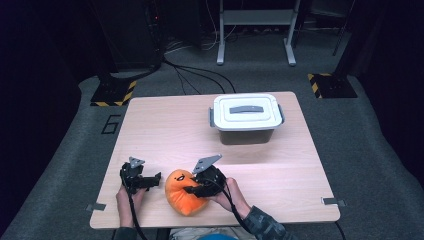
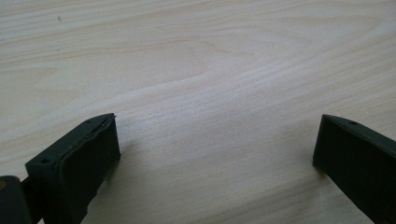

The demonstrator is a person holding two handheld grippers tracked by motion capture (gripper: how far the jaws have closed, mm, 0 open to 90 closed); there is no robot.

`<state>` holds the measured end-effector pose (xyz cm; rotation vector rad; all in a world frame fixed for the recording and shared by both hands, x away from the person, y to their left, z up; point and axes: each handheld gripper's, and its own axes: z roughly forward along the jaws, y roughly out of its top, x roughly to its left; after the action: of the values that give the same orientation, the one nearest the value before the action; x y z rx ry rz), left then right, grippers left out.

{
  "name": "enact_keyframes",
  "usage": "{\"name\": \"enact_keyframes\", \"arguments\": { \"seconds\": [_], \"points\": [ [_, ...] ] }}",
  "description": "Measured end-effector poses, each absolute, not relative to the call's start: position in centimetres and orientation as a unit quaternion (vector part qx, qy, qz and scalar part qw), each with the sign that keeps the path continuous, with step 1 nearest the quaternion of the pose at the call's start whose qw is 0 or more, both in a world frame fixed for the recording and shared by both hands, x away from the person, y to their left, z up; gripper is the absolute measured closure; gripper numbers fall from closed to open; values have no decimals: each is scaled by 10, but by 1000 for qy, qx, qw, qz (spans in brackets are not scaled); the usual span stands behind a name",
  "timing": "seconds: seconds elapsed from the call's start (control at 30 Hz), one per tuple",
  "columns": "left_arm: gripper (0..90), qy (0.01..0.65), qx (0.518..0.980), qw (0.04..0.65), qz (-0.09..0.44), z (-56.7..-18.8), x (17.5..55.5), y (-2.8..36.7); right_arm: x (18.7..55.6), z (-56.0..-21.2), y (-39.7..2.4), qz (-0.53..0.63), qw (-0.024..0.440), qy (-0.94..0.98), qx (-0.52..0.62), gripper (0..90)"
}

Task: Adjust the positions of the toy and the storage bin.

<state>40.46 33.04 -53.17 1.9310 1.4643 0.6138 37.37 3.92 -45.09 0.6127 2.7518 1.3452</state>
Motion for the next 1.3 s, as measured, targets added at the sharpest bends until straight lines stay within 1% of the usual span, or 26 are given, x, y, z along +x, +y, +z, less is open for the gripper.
{"name": "enact_keyframes", "arguments": {
  "seconds": [0.63, 1.3],
  "points": [
    [2, 556, 733, 315, 234, -532, 405, 330, 379, -434, 10, 442, 45, 869, 217, 644],
    [1, 556, 733, 315, 234, -532, 405, 330, 383, -434, -21, 434, 68, 863, 249, 640]
  ]
}}
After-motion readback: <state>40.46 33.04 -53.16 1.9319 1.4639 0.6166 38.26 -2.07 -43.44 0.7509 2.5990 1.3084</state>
